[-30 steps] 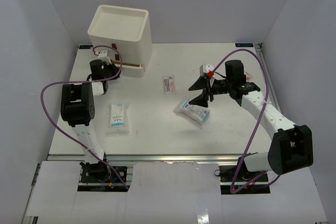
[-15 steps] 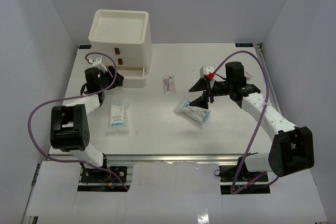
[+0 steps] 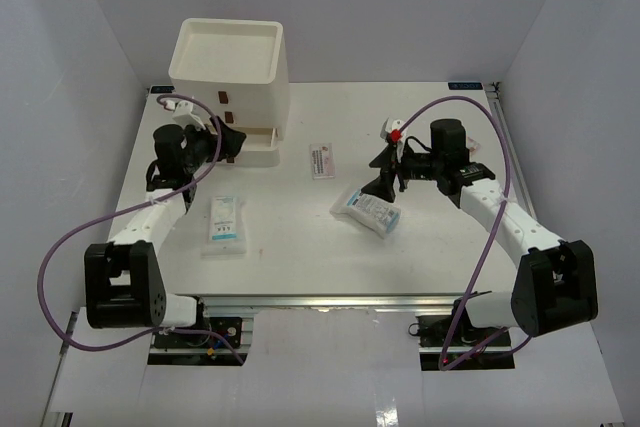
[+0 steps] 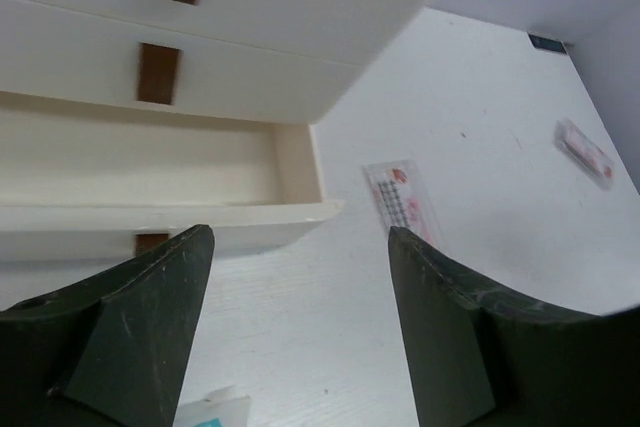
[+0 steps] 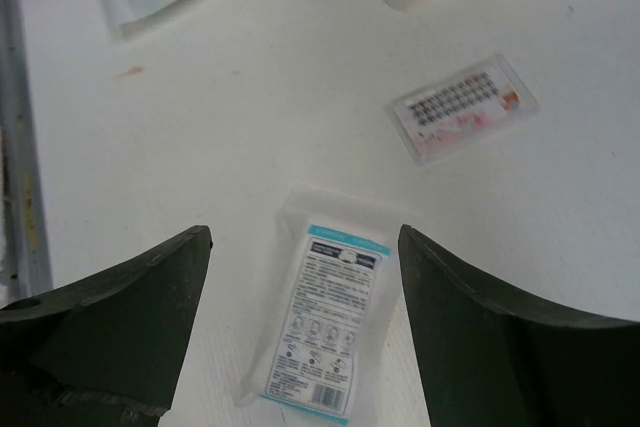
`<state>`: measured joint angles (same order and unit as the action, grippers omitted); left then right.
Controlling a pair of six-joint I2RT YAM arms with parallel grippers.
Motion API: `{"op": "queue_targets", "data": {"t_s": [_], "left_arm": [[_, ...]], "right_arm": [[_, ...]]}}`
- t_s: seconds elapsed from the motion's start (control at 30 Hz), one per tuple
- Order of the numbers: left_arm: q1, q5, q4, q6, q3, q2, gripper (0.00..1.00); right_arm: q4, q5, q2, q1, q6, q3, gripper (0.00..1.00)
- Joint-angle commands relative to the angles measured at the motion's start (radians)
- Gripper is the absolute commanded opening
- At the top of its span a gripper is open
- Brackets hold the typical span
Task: Organize the makeup
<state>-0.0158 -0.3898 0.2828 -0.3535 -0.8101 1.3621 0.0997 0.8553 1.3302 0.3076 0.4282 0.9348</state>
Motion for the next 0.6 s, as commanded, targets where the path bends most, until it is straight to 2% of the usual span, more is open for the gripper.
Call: {"op": "queue_targets", "data": {"t_s": [0.0,0.13,0.23,0.33,0.5,0.57], "left_arm": [[0.169,-0.054,-0.109,-0.007,-0.071,0.029,0.89],[0.35,0.0,-0.18,0.002,-0.183,0.121,0.97],[0.467,0.155,-0.228,0.034,-0.247,0.195,0.98],[0.572,0.346,-0.304,0.045,-0.373,0.312,0.98],[0.611,0.592,-0.599,-0.042,-0.686,0.599,0.98],[0.622,0.636,-0.657,-0.058,-0.777,0.687,0.98]], "right_arm": [[-0.087,-0.296,0.024,-0.014,-0.18,0.033,0.84],[-0.147,-0.396,0.013,-0.07,-0.306,0.022,0.89],[-0.166,-0.404,-0.001,-0.135,-0.368,0.01,0.9],[-0.178,-0.396,-0.023,-0.177,-0.392,0.002,0.91],[-0.192,-0.414,-0.048,-0.206,-0.416,-0.016,0.97],[-0.192,-0.425,-0.051,-0.21,-0.418,-0.02,0.98]]}}
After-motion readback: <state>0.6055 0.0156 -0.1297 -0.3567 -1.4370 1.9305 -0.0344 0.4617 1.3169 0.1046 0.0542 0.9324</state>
